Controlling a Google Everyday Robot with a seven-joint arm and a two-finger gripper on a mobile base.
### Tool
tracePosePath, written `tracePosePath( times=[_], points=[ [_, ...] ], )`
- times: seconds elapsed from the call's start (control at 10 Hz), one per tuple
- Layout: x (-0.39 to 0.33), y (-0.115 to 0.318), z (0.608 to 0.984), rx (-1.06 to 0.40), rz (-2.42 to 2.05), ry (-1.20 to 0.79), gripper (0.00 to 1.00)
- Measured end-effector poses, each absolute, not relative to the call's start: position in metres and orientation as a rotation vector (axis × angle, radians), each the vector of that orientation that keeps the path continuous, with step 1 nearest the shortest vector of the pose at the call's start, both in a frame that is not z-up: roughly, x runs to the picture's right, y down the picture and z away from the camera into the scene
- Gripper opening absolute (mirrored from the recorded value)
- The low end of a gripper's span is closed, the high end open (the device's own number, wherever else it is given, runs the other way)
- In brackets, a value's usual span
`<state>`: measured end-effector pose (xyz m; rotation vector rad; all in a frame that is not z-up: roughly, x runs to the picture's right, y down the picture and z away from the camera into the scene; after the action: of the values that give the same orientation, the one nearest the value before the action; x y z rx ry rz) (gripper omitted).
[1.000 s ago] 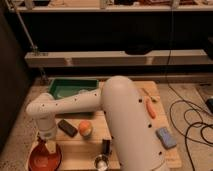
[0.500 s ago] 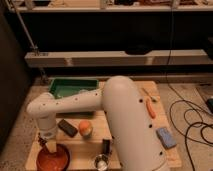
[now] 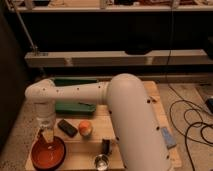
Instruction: Stack bowls into tray
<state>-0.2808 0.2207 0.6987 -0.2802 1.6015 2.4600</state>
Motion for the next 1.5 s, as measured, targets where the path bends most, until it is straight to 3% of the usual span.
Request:
tracePosePath(
  times=[0.4, 1.2, 1.5],
  points=[
    [-0.284, 0.180, 0.678, -0.404, 2.410, 1.649, 0.00],
    [-0.282, 0.178, 0.681, -0.406, 2.454, 1.654, 0.00],
    [-0.249, 0.142, 0.699, -0.388, 2.737, 1.691, 0.00]
  ],
)
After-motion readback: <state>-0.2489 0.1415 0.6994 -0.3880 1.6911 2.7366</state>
